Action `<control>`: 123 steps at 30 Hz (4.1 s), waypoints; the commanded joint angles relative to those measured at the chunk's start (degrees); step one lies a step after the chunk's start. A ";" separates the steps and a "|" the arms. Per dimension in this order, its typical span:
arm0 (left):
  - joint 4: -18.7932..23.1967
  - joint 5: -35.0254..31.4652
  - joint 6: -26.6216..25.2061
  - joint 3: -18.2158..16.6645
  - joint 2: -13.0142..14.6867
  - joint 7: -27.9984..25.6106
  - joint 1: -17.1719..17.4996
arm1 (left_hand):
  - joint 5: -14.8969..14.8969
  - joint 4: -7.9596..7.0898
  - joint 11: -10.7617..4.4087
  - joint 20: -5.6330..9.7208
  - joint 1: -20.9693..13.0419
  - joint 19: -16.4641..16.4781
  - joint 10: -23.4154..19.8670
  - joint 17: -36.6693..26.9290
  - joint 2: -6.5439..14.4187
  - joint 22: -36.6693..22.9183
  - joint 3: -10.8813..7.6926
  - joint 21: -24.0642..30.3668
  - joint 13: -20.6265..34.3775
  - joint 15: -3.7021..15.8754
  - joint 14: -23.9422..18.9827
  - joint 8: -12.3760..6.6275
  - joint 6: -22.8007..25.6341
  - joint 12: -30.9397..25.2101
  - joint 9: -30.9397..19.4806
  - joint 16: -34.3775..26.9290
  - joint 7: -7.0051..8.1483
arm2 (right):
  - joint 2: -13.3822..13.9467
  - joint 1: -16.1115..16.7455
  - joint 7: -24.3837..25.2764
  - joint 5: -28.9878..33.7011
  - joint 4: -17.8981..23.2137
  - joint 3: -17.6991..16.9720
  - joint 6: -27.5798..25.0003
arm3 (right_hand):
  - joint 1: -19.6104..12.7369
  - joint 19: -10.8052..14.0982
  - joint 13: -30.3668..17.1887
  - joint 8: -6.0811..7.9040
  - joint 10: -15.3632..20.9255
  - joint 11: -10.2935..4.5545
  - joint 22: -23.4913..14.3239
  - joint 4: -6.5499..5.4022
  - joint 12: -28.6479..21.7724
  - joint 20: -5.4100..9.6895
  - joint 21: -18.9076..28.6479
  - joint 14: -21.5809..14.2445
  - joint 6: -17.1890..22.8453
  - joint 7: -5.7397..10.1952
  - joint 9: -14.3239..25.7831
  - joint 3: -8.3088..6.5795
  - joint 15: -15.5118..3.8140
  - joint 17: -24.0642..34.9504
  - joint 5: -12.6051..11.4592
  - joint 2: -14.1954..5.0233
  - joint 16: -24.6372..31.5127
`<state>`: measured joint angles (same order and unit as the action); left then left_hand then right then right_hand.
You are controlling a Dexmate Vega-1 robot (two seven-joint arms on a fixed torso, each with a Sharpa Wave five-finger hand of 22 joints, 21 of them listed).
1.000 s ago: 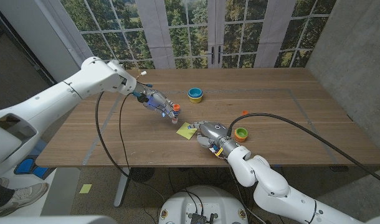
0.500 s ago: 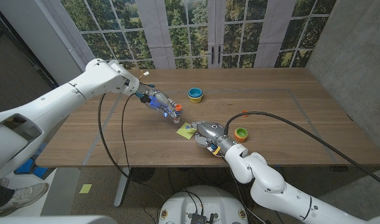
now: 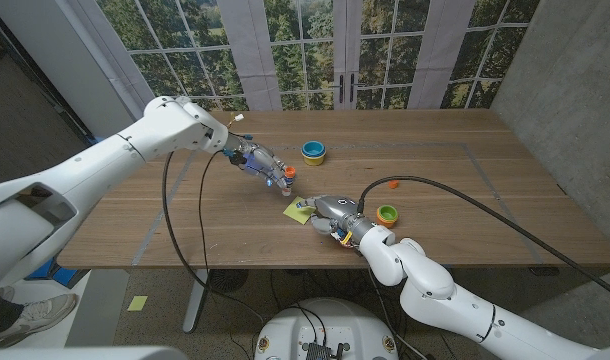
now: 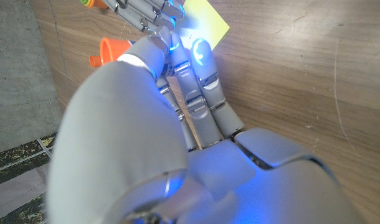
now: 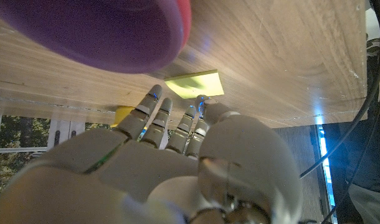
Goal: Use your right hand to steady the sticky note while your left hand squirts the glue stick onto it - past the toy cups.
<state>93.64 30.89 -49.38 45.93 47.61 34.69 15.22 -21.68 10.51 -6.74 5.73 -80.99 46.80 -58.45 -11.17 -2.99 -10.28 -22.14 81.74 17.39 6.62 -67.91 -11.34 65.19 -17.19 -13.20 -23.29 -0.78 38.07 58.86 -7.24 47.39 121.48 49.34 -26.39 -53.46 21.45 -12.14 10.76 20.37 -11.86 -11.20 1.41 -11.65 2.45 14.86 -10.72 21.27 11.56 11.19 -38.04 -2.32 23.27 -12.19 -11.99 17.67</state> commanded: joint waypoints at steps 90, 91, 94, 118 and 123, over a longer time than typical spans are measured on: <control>5.78 -7.85 5.33 2.86 0.35 2.13 4.44 | -0.47 -0.54 1.01 6.33 0.00 -1.53 -8.96 -0.62 1.21 -0.26 -0.20 -1.05 8.46 7.27 -6.21 -0.34 0.87 1.57 -0.66 1.76 -2.05 | -1.38 -7.62 -11.03 4.85 -2.37 5.01 -8.95 | -1.10 -2.28 -0.29 2.49 7.57 3.17 0.27 0.15 -2.38 4.96 0.73 0.28 13.26 -5.45 0.22 2.67 -10.24 1.93 -0.02 -0.04 1.46; 6.18 -7.69 5.34 2.63 0.61 1.95 4.62 | -0.47 -0.55 1.03 6.31 0.00 -1.53 -8.98 -0.62 1.25 -0.25 -0.21 -1.06 8.44 7.27 -6.20 -0.32 0.82 1.59 -0.66 1.77 -2.08 | -1.37 -7.77 -11.22 5.34 -2.39 5.26 -9.08 | -1.12 -2.35 -0.29 2.48 7.63 3.18 0.27 0.16 -2.39 4.96 0.71 0.31 13.29 -5.47 0.22 2.68 -10.27 1.93 -0.02 -0.05 1.46; 7.03 -6.51 5.36 1.63 1.21 1.70 5.28 | -0.45 -0.51 1.05 6.32 -0.06 -1.53 -9.01 -0.60 1.24 -0.26 -0.19 -1.05 8.50 7.27 -6.18 -0.36 0.88 1.62 -0.69 1.83 -2.21 | -1.59 -7.88 -11.66 5.64 -2.39 5.39 -9.55 | -1.13 -2.44 -0.29 2.44 7.67 3.10 0.27 0.15 -2.38 4.98 0.69 0.27 13.30 -5.49 0.22 2.71 -10.25 1.95 -0.02 -0.08 1.49; 10.11 -6.02 8.35 -2.20 3.64 -2.94 7.40 | -0.38 -0.53 1.06 6.30 -0.13 -1.30 -9.30 -0.59 1.34 -0.28 0.01 -0.94 8.75 7.27 -6.43 -0.45 1.00 1.89 -0.81 2.00 -2.16 | -1.61 -8.09 -10.92 4.82 -2.82 5.10 -8.20 | -1.27 -2.43 -0.33 1.97 7.63 3.00 0.28 -0.02 -2.12 5.15 0.80 0.30 13.24 -5.16 0.26 2.95 -10.38 2.17 0.04 -0.20 1.68; 9.58 -5.71 8.76 -2.63 3.48 -2.99 7.49 | -0.37 -0.49 1.08 6.33 -0.19 -1.28 -9.32 -0.63 1.30 -0.27 0.05 -0.95 8.78 7.27 -6.48 -0.43 0.97 1.99 -0.82 2.01 -2.12 | -1.57 -8.14 -10.70 4.73 -2.96 5.01 -8.11 | -1.33 -2.40 -0.34 1.89 7.63 2.92 0.28 -0.02 -2.07 5.17 0.83 0.34 13.21 -5.17 0.27 2.96 -10.40 2.19 0.05 -0.21 1.69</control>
<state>102.93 25.03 -42.00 44.64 50.65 33.26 22.21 -21.67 10.26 -6.76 5.01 -80.70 45.46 -58.47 -11.62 -2.40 -10.26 -21.90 80.85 25.80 7.19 -68.39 -11.36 65.19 -14.86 -13.71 -21.40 -0.78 36.59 50.83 -18.38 52.30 118.86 54.43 -34.78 -54.53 19.21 -12.40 12.59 27.94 -8.81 -10.91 1.58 -13.69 2.45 15.72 -10.05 34.06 6.17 11.32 -35.34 -2.04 25.39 -11.74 -12.00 19.07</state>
